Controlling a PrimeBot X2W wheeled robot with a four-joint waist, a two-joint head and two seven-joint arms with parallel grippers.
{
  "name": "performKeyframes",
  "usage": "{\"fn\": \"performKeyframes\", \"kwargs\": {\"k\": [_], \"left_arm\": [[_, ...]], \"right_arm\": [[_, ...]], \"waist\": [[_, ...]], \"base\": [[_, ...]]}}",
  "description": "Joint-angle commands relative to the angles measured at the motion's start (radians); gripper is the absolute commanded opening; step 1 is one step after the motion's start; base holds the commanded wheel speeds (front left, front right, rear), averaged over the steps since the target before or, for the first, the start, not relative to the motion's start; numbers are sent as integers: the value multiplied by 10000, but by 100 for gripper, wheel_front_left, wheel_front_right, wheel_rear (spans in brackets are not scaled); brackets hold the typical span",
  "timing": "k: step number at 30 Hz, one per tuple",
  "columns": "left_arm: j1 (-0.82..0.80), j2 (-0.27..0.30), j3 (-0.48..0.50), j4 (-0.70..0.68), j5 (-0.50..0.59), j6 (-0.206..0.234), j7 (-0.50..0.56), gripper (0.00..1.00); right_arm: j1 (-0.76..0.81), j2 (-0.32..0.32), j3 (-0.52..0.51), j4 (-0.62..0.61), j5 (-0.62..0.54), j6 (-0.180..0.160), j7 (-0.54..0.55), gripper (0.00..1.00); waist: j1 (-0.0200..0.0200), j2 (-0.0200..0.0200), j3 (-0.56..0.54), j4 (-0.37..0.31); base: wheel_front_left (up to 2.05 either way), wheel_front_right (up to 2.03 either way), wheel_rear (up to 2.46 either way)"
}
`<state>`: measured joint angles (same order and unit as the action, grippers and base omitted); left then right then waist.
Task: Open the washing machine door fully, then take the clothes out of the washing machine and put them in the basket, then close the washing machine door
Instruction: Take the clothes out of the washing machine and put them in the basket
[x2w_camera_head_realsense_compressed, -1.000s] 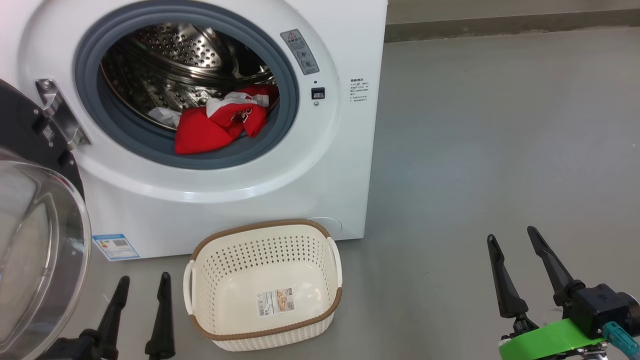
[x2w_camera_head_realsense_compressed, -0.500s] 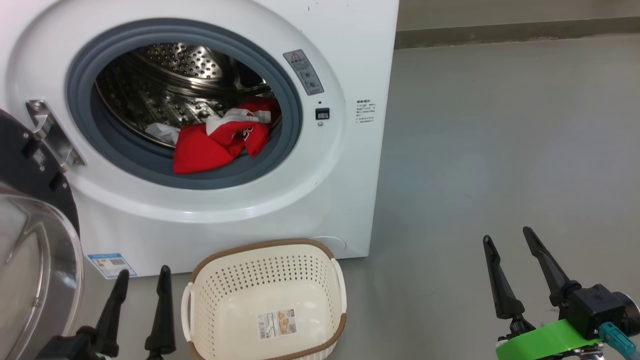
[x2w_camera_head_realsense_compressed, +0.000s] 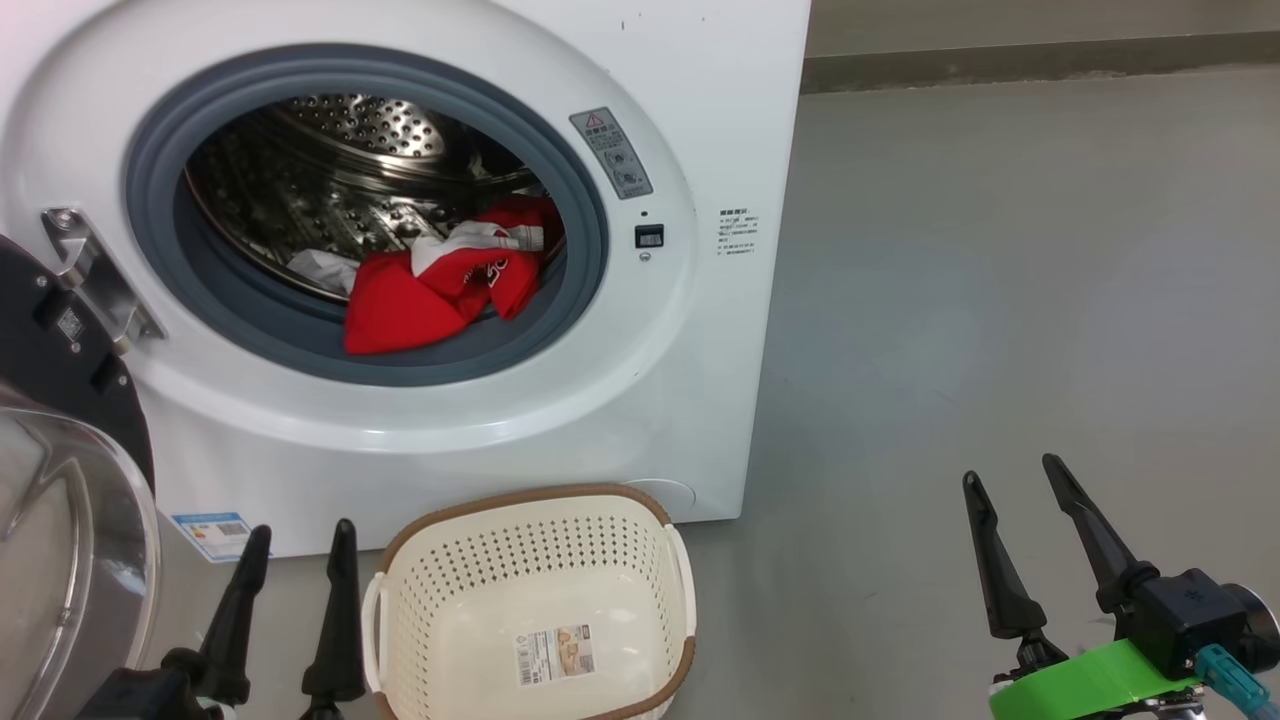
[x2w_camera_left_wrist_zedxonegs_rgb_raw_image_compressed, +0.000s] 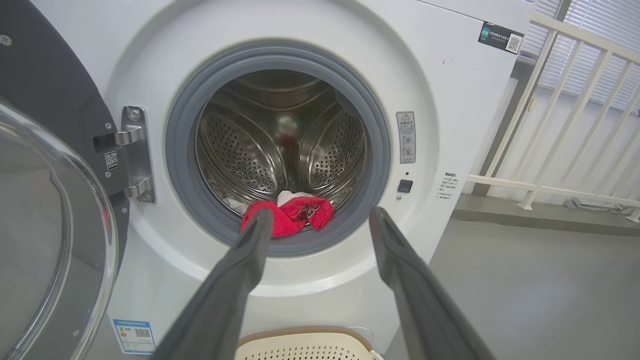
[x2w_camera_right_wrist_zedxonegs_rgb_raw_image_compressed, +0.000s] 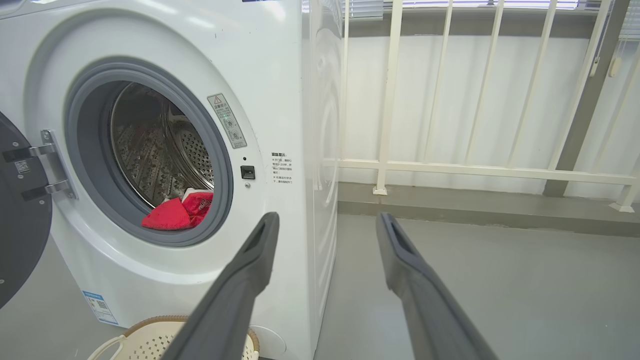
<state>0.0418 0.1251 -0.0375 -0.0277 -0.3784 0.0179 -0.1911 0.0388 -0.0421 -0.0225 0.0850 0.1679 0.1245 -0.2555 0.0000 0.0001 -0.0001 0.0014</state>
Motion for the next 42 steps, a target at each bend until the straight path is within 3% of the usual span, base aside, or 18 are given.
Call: {"fn": "performKeyframes", "kwargs": {"k": [1, 13, 19, 42], "left_arm": [[-281, 73, 305, -317, 81, 64, -99, 100], [-364, 133, 263, -321, 86, 187, -86, 100], [-515, 22, 236, -218, -277, 33, -115, 100], [-2822, 6, 178, 523, -157, 181, -448, 100]], "right_arm": [[-246, -81, 247, -280, 57, 62, -63, 100], [-239, -81, 247, -338, 135, 62, -63, 100], [-292, -81, 309, -449, 121, 62, -63, 100], [-1332, -81, 472, -986, -328, 62, -63, 100]], "waist": [[0, -1, 10, -8], [0, -1, 142, 22], [0, -1, 435, 113], [0, -1, 2718, 512]], "base": [[0, 0, 0], [0, 0, 0], [0, 0, 0], [0, 0, 0]]}}
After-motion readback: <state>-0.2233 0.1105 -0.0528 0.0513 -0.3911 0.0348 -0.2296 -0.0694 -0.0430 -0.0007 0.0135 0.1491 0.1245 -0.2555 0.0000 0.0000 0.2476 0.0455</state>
